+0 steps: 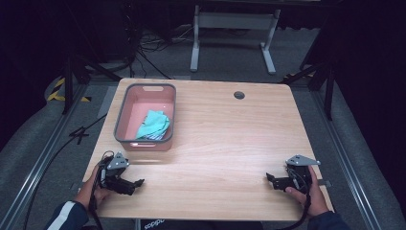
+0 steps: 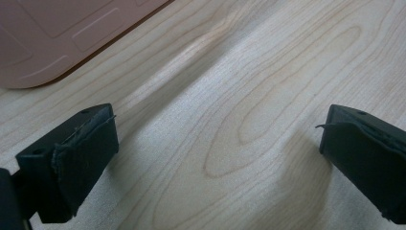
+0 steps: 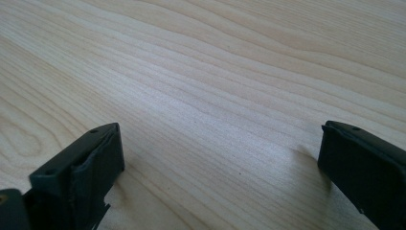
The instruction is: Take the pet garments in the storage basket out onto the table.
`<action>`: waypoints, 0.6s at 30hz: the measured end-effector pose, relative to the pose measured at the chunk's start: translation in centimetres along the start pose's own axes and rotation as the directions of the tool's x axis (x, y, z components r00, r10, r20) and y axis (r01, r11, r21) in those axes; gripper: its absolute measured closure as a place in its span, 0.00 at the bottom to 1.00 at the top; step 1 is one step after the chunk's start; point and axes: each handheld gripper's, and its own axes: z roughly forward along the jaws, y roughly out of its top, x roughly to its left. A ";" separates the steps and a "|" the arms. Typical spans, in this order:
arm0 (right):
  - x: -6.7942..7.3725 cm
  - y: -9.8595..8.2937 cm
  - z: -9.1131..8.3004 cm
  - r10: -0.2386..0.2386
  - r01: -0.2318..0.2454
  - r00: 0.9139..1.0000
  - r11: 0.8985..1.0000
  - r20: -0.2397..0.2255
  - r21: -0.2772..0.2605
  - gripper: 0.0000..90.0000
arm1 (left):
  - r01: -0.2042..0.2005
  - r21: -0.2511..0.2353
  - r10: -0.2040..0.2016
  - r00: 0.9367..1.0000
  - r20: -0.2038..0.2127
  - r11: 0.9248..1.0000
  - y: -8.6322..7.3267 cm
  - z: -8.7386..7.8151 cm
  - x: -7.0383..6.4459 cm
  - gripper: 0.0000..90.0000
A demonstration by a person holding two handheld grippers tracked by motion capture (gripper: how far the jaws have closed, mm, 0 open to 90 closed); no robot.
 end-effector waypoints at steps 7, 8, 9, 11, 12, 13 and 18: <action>0.0 0.0 0.0 -0.002 0.002 1.000 1.000 0.000 0.001 0.02 | -0.001 0.000 0.001 1.000 0.001 1.000 0.0 0.0 0.0 0.00; 0.0 0.0 0.0 -0.002 0.002 1.000 1.000 0.000 0.001 0.02 | -0.003 -0.001 0.003 1.000 0.000 1.000 0.0 0.0 0.0 0.00; 0.0 0.0 0.0 -0.002 0.002 1.000 1.000 0.001 0.001 0.02 | -0.003 -0.001 0.003 1.000 0.000 1.000 0.0 0.0 0.0 0.00; 0.0 0.0 0.0 -0.002 0.002 1.000 1.000 0.001 0.001 0.02 | -0.005 0.002 0.005 1.000 0.002 1.000 0.0 -0.1 0.0 0.00; 0.0 0.0 0.0 -0.002 0.002 1.000 1.000 0.001 0.001 0.02 | -0.006 0.001 0.006 1.000 -0.001 1.000 -0.1 -0.1 0.0 0.00; 0.0 0.0 0.0 0.002 -0.002 1.000 1.000 0.002 0.000 0.02 | -0.006 0.001 0.006 1.000 -0.001 1.000 -0.1 -0.1 0.0 0.00; 0.0 0.0 0.0 0.002 -0.002 1.000 1.000 0.003 0.000 0.02 | 0.003 0.015 -0.003 1.000 -0.016 1.000 0.0 -0.4 -0.1 0.03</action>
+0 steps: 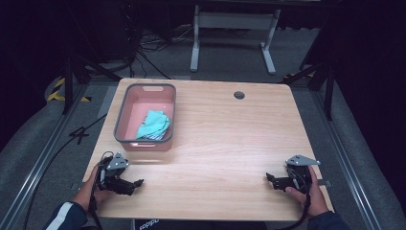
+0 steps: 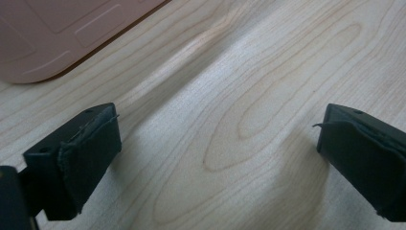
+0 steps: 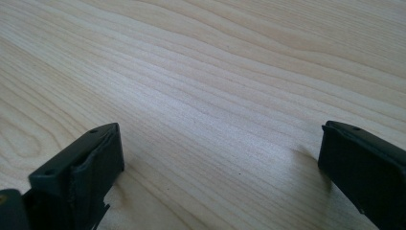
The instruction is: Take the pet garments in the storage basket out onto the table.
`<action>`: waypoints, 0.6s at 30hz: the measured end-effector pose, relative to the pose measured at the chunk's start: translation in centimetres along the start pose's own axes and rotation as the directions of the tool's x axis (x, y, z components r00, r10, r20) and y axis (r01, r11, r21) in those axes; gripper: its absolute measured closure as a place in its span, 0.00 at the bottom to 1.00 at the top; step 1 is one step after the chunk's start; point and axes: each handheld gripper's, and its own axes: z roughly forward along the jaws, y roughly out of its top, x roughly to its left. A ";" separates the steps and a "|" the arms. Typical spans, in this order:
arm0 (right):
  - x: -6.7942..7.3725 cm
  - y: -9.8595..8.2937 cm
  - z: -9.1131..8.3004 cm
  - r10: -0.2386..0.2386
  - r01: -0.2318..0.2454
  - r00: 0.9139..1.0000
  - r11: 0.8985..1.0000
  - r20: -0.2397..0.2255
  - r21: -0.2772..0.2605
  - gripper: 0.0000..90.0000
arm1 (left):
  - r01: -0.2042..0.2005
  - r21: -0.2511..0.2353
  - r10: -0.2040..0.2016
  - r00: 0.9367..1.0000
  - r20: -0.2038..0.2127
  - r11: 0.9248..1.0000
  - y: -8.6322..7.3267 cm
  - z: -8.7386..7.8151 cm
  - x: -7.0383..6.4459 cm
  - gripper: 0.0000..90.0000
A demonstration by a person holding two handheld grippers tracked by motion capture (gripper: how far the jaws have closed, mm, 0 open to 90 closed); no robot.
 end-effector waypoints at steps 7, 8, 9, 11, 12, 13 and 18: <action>0.0 0.0 0.0 0.000 0.000 1.000 1.000 0.000 0.000 0.02 | -0.028 0.018 0.028 1.000 -0.008 0.999 0.4 -0.7 -0.1 0.16; 0.0 0.0 0.0 0.000 0.000 1.000 1.000 0.000 0.000 0.02 | -0.024 0.016 0.024 1.000 -0.008 1.000 0.4 -0.9 -0.1 0.19; 0.0 0.0 0.0 0.001 -0.001 1.000 1.000 0.000 0.000 0.02 | -0.023 0.013 0.024 1.000 -0.006 1.000 0.4 -1.1 0.0 0.22; 0.0 0.0 0.0 0.000 0.000 1.000 1.000 0.000 0.000 0.02 | -0.014 -0.007 0.014 1.000 -0.010 1.000 0.5 -1.7 0.1 0.21; 0.0 0.0 0.0 0.001 -0.001 1.000 1.000 0.000 0.000 0.02 | 0.002 -0.030 -0.003 1.000 -0.014 1.000 0.5 -2.2 0.2 0.22; 0.0 0.0 0.0 0.000 0.000 1.000 1.000 0.000 0.000 0.02 | -0.002 -0.029 0.002 1.000 -0.016 1.000 0.5 -2.5 0.2 0.22; 0.0 0.0 0.0 0.000 0.000 1.000 1.000 0.000 0.000 0.02 | 0.003 -0.052 -0.004 1.000 -0.028 0.999 0.7 -3.3 0.3 0.23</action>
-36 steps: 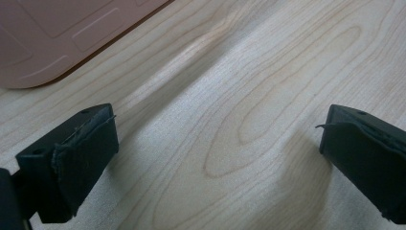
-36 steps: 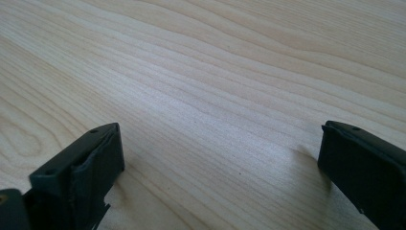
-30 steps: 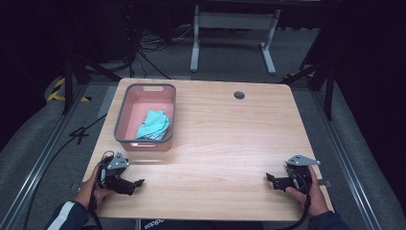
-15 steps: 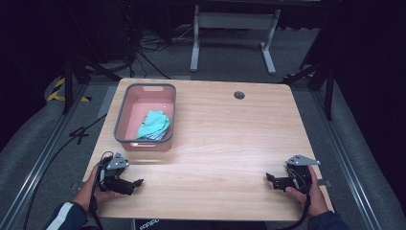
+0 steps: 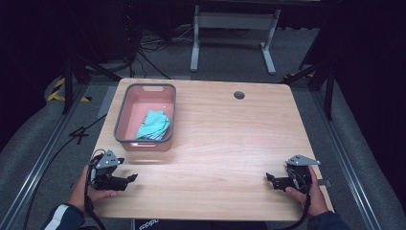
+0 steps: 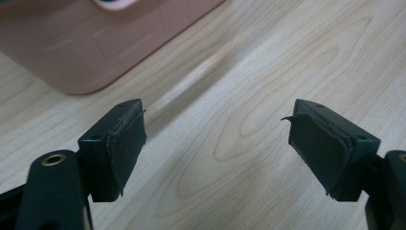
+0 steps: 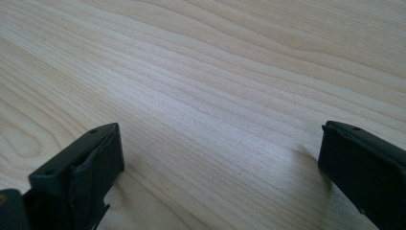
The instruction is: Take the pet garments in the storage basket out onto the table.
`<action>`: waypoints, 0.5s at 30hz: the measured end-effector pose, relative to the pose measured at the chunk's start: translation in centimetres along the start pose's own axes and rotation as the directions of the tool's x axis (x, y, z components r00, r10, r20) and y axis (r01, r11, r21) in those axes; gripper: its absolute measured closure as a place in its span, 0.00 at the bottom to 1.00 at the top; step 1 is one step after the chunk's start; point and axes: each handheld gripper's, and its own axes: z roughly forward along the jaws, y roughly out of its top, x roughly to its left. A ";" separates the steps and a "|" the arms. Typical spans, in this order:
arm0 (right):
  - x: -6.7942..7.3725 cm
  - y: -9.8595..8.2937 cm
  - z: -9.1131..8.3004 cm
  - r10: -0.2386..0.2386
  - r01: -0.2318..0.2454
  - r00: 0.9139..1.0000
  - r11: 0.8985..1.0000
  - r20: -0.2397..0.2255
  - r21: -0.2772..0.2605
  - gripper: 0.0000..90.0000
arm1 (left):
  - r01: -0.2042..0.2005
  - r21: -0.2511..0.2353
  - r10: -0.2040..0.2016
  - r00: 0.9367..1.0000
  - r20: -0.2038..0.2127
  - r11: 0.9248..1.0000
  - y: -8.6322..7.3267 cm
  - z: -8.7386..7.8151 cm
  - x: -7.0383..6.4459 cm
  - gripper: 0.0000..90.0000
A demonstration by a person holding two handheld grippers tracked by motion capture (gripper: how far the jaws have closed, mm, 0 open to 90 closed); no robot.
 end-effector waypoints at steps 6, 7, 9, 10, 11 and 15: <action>0.0 0.0 0.0 0.001 -0.001 1.000 1.000 0.001 0.000 0.02 | -0.005 -0.037 0.005 1.000 -0.001 0.999 0.9 -1.4 0.0 0.24; 0.0 0.0 0.0 0.000 0.000 1.000 1.000 0.001 0.000 0.02 | -0.012 -0.047 0.012 1.000 -0.007 0.999 1.1 -1.8 0.1 0.24; 0.0 0.0 0.0 0.000 0.000 1.000 1.000 0.001 0.000 0.02 | -0.003 -0.075 0.003 1.000 -0.003 0.997 1.6 -2.2 0.2 0.24; 0.0 0.0 0.0 0.001 -0.001 1.000 1.000 0.001 0.000 0.02 | -0.005 -0.084 0.005 1.000 -0.002 0.996 2.0 -2.4 0.3 0.24; 0.0 0.0 0.0 0.000 0.000 1.000 1.000 0.001 0.000 0.02 | -0.009 -0.083 0.009 1.000 -0.004 0.996 2.3 -2.5 0.3 0.24; 0.0 0.0 0.0 0.001 -0.001 1.000 1.000 0.001 0.000 0.02 | -0.019 -0.113 0.018 1.000 -0.013 0.993 3.5 -3.5 0.4 0.24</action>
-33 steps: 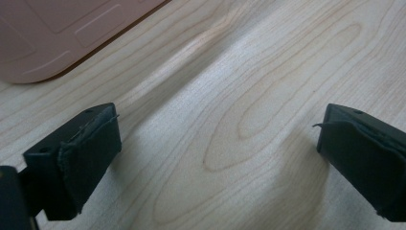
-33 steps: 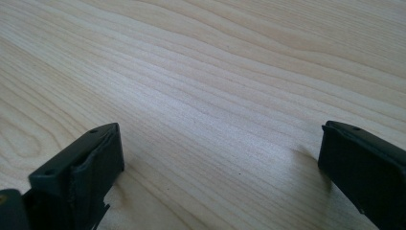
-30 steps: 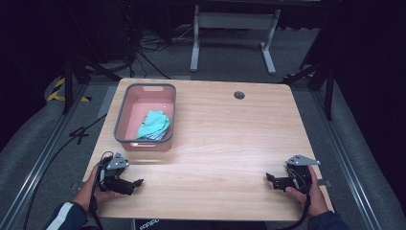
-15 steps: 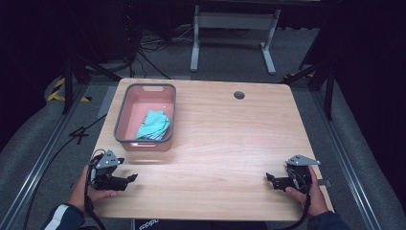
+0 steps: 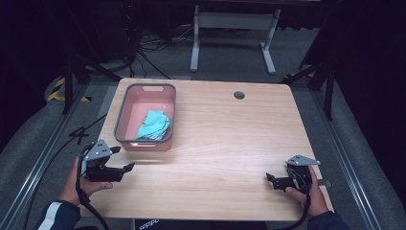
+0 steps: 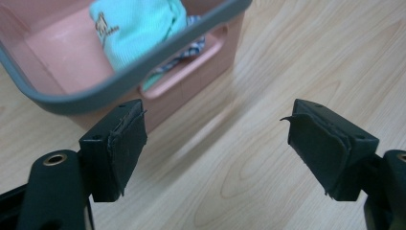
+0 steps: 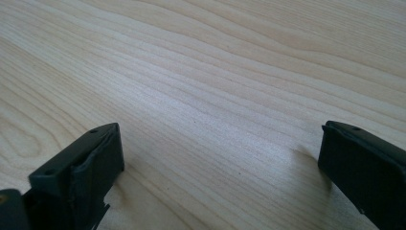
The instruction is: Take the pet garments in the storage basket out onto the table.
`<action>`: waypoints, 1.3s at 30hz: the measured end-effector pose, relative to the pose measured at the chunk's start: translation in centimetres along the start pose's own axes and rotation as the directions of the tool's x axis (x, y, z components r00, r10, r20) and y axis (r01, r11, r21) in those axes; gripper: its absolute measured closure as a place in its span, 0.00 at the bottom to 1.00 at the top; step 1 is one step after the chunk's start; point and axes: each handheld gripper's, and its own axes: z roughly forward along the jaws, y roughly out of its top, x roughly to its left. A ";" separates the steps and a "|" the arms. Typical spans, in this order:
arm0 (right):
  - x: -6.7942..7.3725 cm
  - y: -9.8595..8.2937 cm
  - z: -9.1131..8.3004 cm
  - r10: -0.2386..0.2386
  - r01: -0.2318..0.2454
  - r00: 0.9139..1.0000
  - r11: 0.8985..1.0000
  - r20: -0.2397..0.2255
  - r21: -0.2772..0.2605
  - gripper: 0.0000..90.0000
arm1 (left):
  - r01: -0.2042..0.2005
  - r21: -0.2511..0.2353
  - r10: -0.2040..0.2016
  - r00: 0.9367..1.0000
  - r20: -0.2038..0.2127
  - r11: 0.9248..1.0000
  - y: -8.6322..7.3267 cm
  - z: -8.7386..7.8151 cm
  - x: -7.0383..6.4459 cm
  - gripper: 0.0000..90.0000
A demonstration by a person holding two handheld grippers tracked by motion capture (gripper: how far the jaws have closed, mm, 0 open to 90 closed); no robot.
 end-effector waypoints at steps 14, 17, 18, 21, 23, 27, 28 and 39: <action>0.0 0.0 0.0 -0.001 0.001 1.000 1.000 0.002 0.000 0.02 | -0.042 -0.001 0.042 0.999 0.009 0.999 6.7 0.5 0.8 0.21; 0.0 0.0 0.0 -0.004 0.004 1.000 1.000 0.003 0.001 0.02 | -0.053 0.015 0.053 0.999 0.004 0.998 8.4 1.3 1.2 0.20; 0.0 0.0 0.0 -0.004 0.004 1.000 1.000 0.003 0.001 0.02 | -0.051 0.022 0.051 0.999 0.006 0.998 8.9 1.7 1.4 0.20; 0.0 0.0 0.0 -0.005 0.005 1.000 1.000 0.002 0.001 0.02 | -0.047 0.069 0.047 0.999 0.002 0.997 10.3 3.9 2.5 0.20; -0.1 0.0 0.0 -0.008 0.008 1.000 1.000 0.000 0.002 0.02 | -0.044 0.088 0.045 0.999 -0.010 0.995 10.7 4.7 2.9 0.20; -0.1 0.0 0.0 -0.008 0.008 1.000 1.000 0.000 0.002 0.02 | -0.016 0.140 0.019 1.000 -0.018 0.990 11.6 7.3 3.9 0.21; -0.1 0.0 0.0 -0.008 0.008 1.000 1.000 0.000 0.002 0.02 | -0.010 0.151 0.014 1.000 -0.022 0.989 11.8 8.0 4.0 0.21; 0.0 -0.1 -0.1 -0.003 0.003 1.000 1.000 -0.002 0.000 0.02 | 0.095 0.363 -0.088 0.996 -0.036 0.927 12.7 14.5 7.3 0.28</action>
